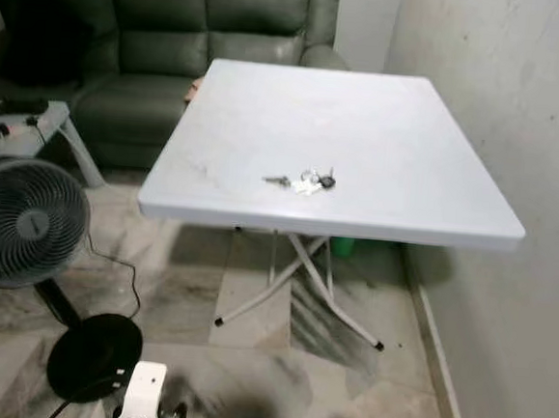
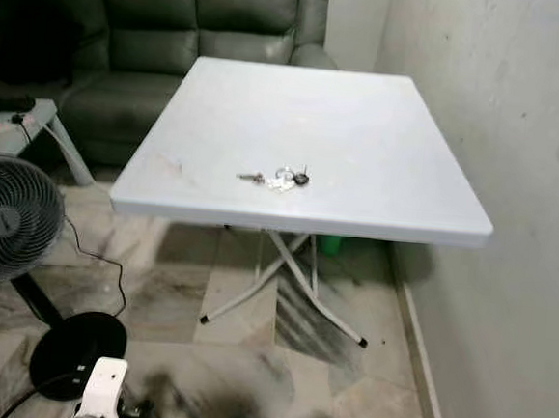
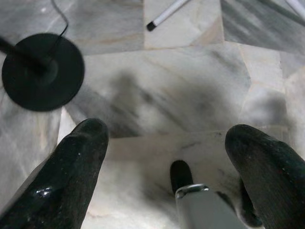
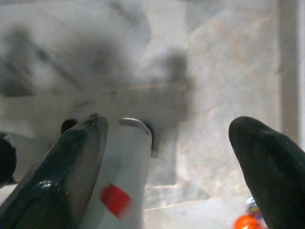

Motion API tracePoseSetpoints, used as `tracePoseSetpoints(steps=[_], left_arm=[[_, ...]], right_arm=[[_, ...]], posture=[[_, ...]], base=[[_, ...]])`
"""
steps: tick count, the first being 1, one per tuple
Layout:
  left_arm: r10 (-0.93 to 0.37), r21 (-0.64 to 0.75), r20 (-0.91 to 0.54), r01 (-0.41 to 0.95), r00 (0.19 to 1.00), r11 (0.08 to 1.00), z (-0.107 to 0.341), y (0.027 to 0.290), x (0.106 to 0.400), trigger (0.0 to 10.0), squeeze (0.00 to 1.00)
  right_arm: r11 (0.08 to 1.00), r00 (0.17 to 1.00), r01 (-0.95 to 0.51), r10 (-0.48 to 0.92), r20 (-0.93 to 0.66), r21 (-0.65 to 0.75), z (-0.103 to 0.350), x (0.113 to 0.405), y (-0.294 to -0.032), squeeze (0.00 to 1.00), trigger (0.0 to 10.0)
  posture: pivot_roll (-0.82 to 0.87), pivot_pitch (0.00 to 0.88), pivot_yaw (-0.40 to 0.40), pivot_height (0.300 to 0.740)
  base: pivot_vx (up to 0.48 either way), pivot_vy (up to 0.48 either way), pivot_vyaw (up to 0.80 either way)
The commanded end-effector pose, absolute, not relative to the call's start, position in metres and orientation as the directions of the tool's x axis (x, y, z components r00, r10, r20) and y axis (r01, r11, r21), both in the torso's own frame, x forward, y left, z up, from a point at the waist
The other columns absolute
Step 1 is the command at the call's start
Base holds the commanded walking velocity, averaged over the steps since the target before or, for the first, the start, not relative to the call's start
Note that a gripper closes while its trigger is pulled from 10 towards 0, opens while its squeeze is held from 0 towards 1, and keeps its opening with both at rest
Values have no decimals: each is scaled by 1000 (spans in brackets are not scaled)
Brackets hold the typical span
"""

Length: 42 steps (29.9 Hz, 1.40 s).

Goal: Hang keys on a hook

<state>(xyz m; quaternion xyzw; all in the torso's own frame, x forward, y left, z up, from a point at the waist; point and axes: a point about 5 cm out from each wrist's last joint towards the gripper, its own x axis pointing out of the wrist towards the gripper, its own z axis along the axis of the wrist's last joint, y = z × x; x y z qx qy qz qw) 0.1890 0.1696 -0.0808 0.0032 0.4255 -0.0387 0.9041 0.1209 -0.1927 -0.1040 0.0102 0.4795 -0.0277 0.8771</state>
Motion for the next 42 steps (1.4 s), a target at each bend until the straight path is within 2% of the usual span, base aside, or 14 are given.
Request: tracePoseSetpoints(steps=[1, 4, 9, 13, 17, 24, 25, 29, 33, 36, 37, 40, 42], left_arm=[[-66, -24, -781, 77, 622, 997, -83, 171, 184, 10000, 0], [-63, -23, -780, 73, 623, 997, -83, 172, 184, 10000, 0], [-63, -24, -777, 70, 626, 997, -83, 172, 185, 10000, 0], [-64, -26, -775, 69, 629, 997, -82, 171, 186, 10000, 0], [-65, -29, -754, 65, 653, 997, -78, 169, 194, 10000, 0], [-68, -36, -725, 61, 685, 997, -72, 168, 205, 10000, 0], [-70, -43, -689, 56, 722, 998, -66, 168, 215, 10000, 0], [-74, -58, -645, 48, 761, 997, -58, 169, 226, 10000, 0], [-83, -69, -523, 55, 849, 996, -38, 169, 249, 10000, 0], [-90, -75, -476, 62, 875, 995, -30, 169, 256, 10000, 0], [-90, -39, -435, 81, 896, 996, -22, 169, 263, 10000, 0], [-90, -29, -387, 86, 918, 996, -15, 169, 268, 10000, 0], [-95, -36, -292, 89, 952, 995, -3, 171, 272, 10000, 0]], right_arm=[[997, 497, 72, -37, -867, -1, -108, 108, -192, 0, 10000], [986, 555, 155, -31, -831, 67, -105, 114, -192, 0, 10000], [964, 587, 253, -86, -805, 81, -101, 123, -201, 0, 10000], [968, 599, 242, -92, -796, 70, -99, 129, -203, 0, 10000], [979, 638, 197, -95, -764, 43, -91, 148, -205, 0, 10000], [988, 671, 152, -85, -737, 25, -86, 160, -204, 0, 10000], [992, 701, 122, -75, -709, 15, -81, 171, -202, 0, 10000], [995, 745, 96, -61, -664, 16, -73, 185, -200, 0, 10000], [999, 822, 36, -34, -569, -7, -56, 211, -197, 0, 10000], [1000, 851, 14, -20, -525, -15, -49, 220, -196, 0, 10000], [999, 888, -11, -5, -459, -32, -39, 230, -194, 0, 10000], [999, 914, -29, 9, -405, -43, -32, 236, -193, 0, 10000], [999, 956, -44, 38, -291, -15, -17, 245, -190, 0, 10000]], posture=[[-74, 0, 35, 732], [-73, 0, 34, 732], [-74, 0, 36, 732], [-75, 0, 37, 732], [-78, 0, 39, 732], [-80, 0, 38, 732], [-81, 0, 38, 732], [-85, 0, 37, 732], [-79, 0, 32, 732], [-78, 0, 32, 732], [-75, 0, 30, 732], [-75, 0, 31, 732], [-76, 0, 31, 732]], base=[[0, 469, 0], [0, 461, 0], [0, 419, 0], [0, 299, 0], [0, 0, 0], [0, 0, 0], [0, 0, 0], [0, 0, 0], [0, 0, 0], [0, 0, 0], [0, 0, 0], [0, 0, 0], [0, 0, 0]])
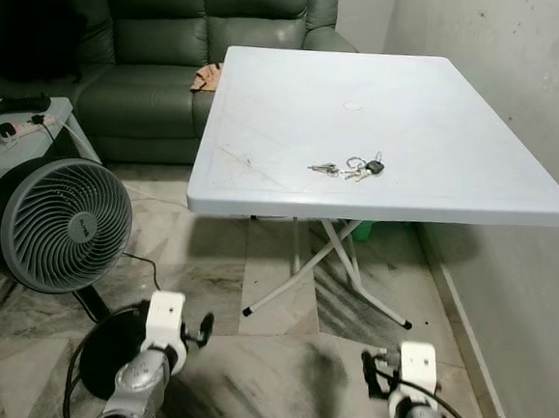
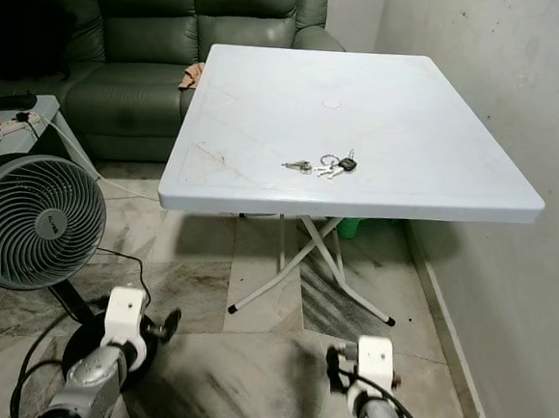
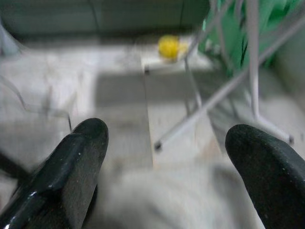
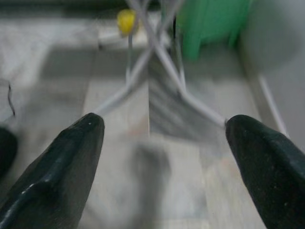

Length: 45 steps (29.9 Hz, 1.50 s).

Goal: Hang keys on a hook

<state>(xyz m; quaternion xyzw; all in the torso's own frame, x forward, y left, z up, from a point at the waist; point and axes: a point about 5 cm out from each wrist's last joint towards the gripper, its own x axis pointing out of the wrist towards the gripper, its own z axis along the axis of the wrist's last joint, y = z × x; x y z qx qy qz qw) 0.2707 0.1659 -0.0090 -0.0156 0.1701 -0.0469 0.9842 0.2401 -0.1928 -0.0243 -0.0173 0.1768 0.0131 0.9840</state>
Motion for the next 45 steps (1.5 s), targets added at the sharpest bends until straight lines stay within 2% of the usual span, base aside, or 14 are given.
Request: tracePoseSetpoints(steps=[1, 5, 7, 10, 18, 28, 45], left_arm=[[-95, -36, -292, 89, 952, 995, -3, 171, 272, 10000, 0], [-106, -12, -128, 105, 986, 994, 19, 166, 274, 10000, 0], [-103, 12, -113, 105, 988, 994, 23, 164, 275, 10000, 0], [-175, -60, -38, 172, 984, 983, 41, 155, 276, 10000, 0], [-213, -84, 66, 218, 975, 972, 76, 150, 281, 10000, 0], [-199, -93, 58, 204, 978, 975, 83, 155, 280, 10000, 0], [-165, -77, 40, 167, 986, 983, 90, 165, 275, 10000, 0]], right_arm=[[999, 956, -44, 38, -291, -15, -17, 245, -190, 0, 10000], [996, 984, -91, 90, -151, -2, 0, 244, -181, 0, 10000], [996, 987, -88, 88, -135, 7, 2, 243, -180, 0, 10000], [995, 994, -100, 101, -47, 24, 19, 244, -168, 0, 10000], [983, 980, -177, 172, 101, 39, 61, 250, -149, 0, 10000], [986, 984, -162, 158, 81, 47, 65, 248, -154, 0, 10000], [979, 980, -194, 190, 59, 64, 72, 251, -147, 0, 10000]], posture=[[-76, 0, 31, 732], [-72, 0, 29, 732], [-70, 0, 27, 732], [-75, 0, 30, 732], [-76, 0, 38, 732], [-36, 0, 33, 732], [26, 0, 24, 732]], base=[[0, 0, 0], [0, 0, 0], [0, 0, 0], [0, 0, 0], [0, 0, 0], [0, 0, 0], [0, 0, 0]])
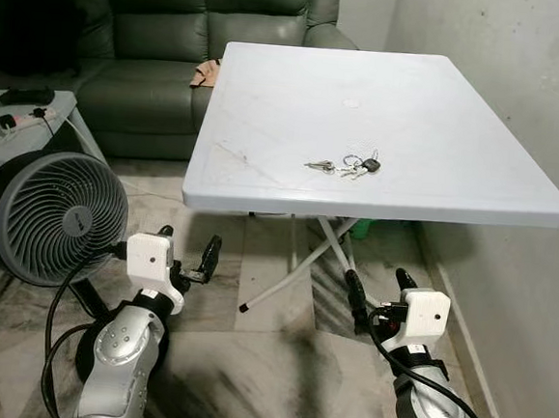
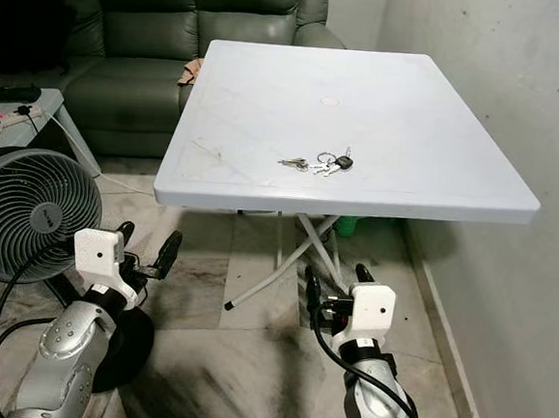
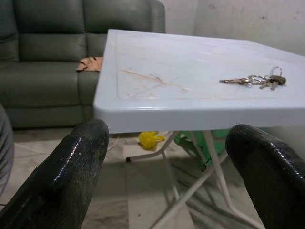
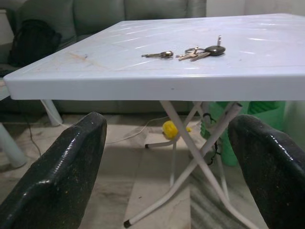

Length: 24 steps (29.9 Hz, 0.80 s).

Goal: Hang keys on a hook

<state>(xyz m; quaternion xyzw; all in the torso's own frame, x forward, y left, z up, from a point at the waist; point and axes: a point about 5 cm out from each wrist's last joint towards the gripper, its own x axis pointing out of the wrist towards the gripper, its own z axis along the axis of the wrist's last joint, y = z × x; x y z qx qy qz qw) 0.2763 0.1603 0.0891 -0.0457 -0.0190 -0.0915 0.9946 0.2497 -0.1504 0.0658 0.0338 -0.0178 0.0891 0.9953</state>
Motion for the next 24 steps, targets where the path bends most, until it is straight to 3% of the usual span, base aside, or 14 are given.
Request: tracePoseSetpoints(steps=[1, 24], left_arm=[[-160, -74, 41, 163, 986, 984, 91, 166, 276, 10000, 0], [-11, -56, 68, 14, 998, 998, 100, 183, 258, 10000, 0]], right_arm=[[979, 980, -192, 188, 57, 68, 71, 251, -146, 0, 10000], [946, 949, -315, 312, 47, 79, 74, 268, -128, 0, 10000]], posture=[[37, 0, 22, 732], [215, 0, -66, 732]], base=[[0, 0, 0], [0, 0, 0]])
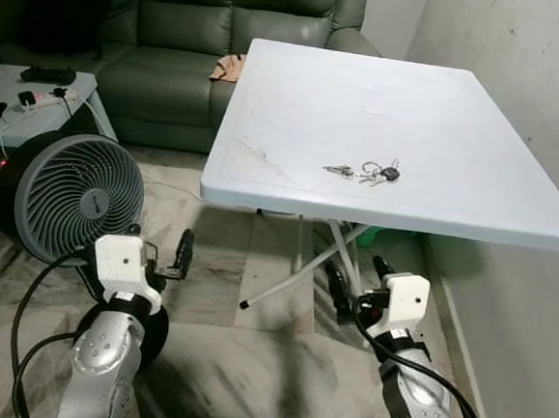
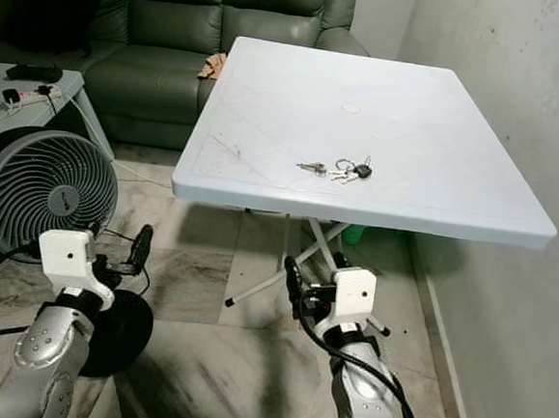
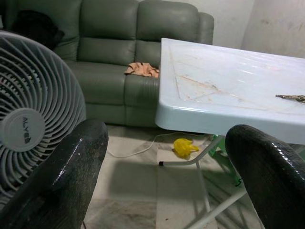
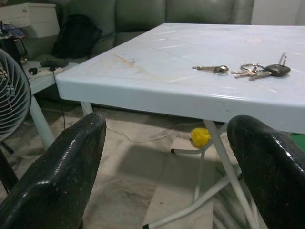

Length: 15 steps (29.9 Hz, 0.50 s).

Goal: Hang keys on a hook

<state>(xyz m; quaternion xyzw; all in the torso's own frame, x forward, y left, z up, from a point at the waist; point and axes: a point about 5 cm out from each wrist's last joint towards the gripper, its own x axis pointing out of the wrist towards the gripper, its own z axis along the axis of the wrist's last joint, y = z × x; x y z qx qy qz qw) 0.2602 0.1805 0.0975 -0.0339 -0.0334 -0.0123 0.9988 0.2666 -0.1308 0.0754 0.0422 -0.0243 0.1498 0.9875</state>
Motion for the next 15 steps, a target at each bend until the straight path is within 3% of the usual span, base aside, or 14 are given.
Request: tracePoseSetpoints(steps=[1, 15], left_arm=[[-11, -56, 68, 14, 998, 998, 100, 183, 258, 10000, 0], [27, -24, 77, -25, 997, 999, 103, 187, 259, 10000, 0]], right_arm=[[946, 949, -315, 312, 47, 79, 74, 268, -128, 0, 10000], [939, 941, -337, 333, 55, 76, 77, 278, -125, 0, 10000]], posture=[[215, 0, -66, 732], [241, 0, -81, 732]], base=[[0, 0, 0], [0, 0, 0]])
